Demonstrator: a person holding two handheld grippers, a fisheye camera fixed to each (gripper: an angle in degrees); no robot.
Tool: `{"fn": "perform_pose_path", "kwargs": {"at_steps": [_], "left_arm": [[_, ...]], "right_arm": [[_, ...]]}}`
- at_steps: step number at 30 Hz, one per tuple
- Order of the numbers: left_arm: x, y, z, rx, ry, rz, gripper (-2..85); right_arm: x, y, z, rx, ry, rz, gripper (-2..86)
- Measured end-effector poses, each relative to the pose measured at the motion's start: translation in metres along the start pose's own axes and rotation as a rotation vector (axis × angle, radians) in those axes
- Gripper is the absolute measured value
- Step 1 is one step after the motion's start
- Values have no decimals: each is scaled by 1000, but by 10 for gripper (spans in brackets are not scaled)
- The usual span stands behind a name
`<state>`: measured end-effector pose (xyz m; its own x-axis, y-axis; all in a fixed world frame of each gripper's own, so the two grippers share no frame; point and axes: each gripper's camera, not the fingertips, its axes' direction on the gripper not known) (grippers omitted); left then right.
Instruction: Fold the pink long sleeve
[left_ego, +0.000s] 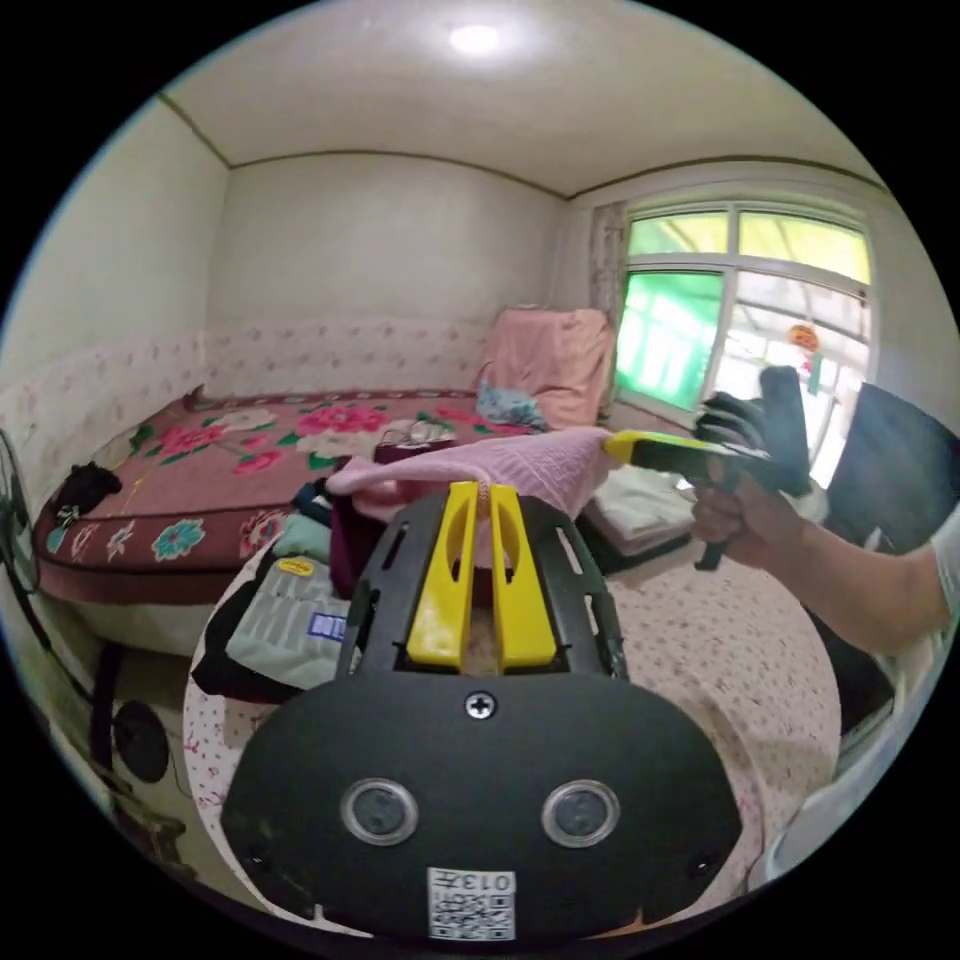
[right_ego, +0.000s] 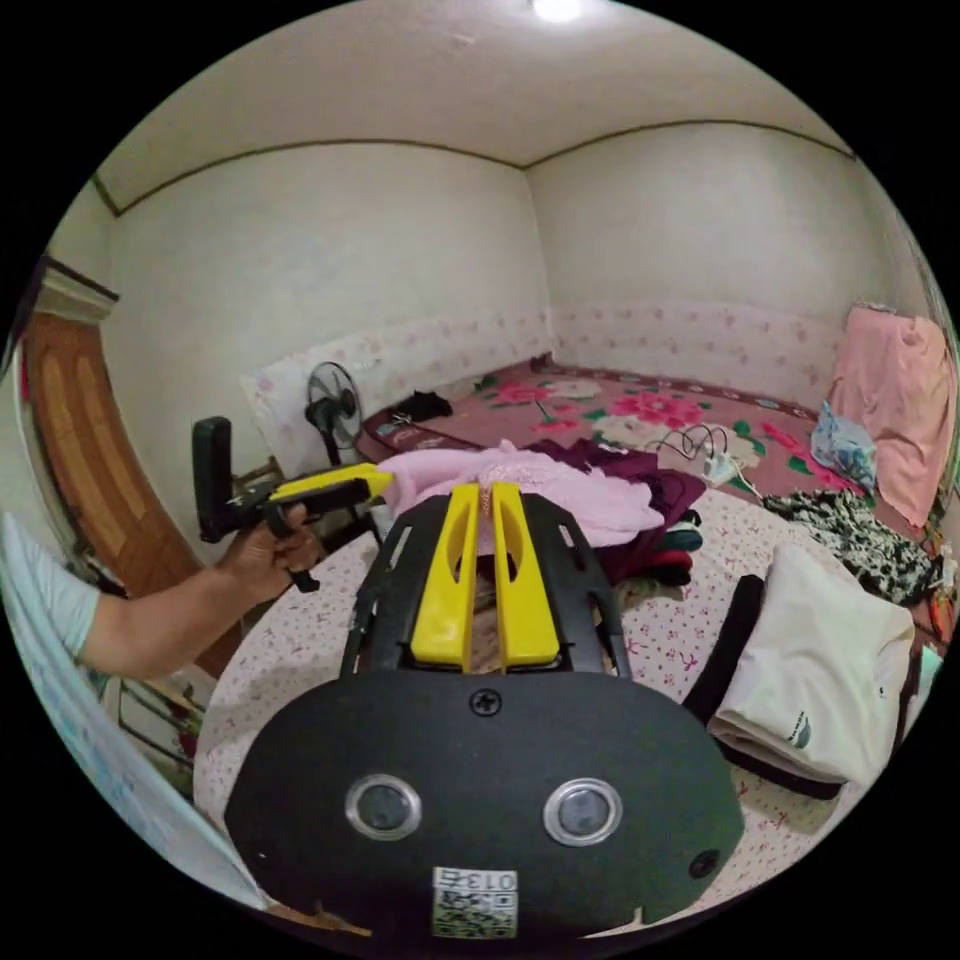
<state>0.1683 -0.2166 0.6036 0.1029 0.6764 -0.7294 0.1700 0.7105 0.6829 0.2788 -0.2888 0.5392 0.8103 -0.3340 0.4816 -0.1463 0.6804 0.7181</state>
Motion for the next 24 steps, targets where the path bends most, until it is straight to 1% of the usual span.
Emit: {"fn": "perform_pose_path", "kwargs": {"at_steps": [2,4,5,6,8,9,10,11,12,13,14,15,16,17,18,19,21,22,23,24], "left_arm": [[25,19,-33,16,74,50,9],[60,56,-72,1,163,92,9],[68,65,-81,-13,179,104,9],[86,87,-96,-52,206,101,9],[109,120,-113,-139,284,60,9],[126,142,-121,-213,336,51,9],[144,165,-128,-292,357,65,8],[153,176,-131,-333,356,67,8],[169,197,-137,-410,362,54,8],[183,217,-141,-480,391,29,8],[189,226,-143,-511,402,9,8],[201,243,-146,-565,412,-28,7],[213,257,-149,-613,417,-28,7],[218,262,-151,-634,402,-21,7],[226,268,-156,-647,335,-11,7],[230,268,-165,-629,271,-18,6],[234,263,-178,-580,223,-49,5],[235,259,-185,-538,214,-64,6],[237,258,-188,-514,212,-68,6],[240,254,-192,-475,186,-66,9]], "right_arm": [[-15,26,-56,49,-126,-76,18],[-27,55,-97,57,-207,-112,17],[-35,77,-121,35,-258,-112,16],[-38,89,-132,20,-282,-106,15],[-53,143,-168,-58,-371,-28,14],[-58,157,-175,-93,-390,-10,14],[-68,184,-186,-174,-416,22,13],[-77,212,-193,-272,-430,68,13],[-82,226,-195,-324,-433,93,12],[-93,253,-196,-434,-450,137,10],[-107,280,-196,-538,-464,152,10],[-115,292,-196,-583,-465,148,9],[-131,315,-193,-669,-448,143,9],[-143,337,-188,-761,-398,159,8],[-147,347,-186,-791,-371,178,8],[-154,360,-186,-793,-360,209,8],[-156,369,-195,-702,-394,269,7],[-154,371,-202,-643,-420,300,5],[-152,373,-208,-601,-486,296,5],[-151,375,-210,-591,-515,295,5]]}}
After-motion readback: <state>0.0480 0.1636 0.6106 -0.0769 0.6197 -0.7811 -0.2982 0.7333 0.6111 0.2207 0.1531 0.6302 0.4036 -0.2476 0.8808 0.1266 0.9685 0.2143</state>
